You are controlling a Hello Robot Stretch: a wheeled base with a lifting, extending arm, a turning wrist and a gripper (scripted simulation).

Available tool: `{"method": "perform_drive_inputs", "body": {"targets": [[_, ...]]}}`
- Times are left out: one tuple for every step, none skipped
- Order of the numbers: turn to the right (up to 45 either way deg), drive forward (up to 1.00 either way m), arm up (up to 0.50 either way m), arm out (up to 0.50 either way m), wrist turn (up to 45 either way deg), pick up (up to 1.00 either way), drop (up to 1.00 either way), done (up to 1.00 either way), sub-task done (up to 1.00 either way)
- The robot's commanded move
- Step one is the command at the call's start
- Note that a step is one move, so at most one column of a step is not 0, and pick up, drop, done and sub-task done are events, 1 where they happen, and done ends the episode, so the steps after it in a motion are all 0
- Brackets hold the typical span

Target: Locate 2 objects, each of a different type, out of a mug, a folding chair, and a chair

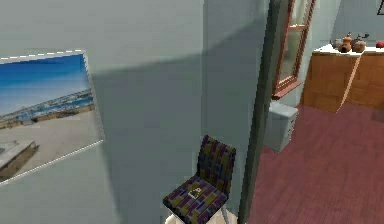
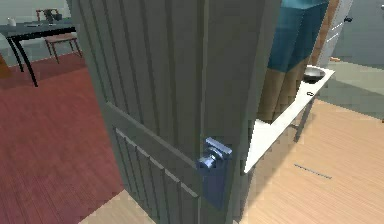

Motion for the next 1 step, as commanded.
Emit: {"method": "perform_drive_inputs", "body": {"targets": [[0.0,0.00,0.00,0.00,0.0,0.00,0.00,0.00,1.00]]}}
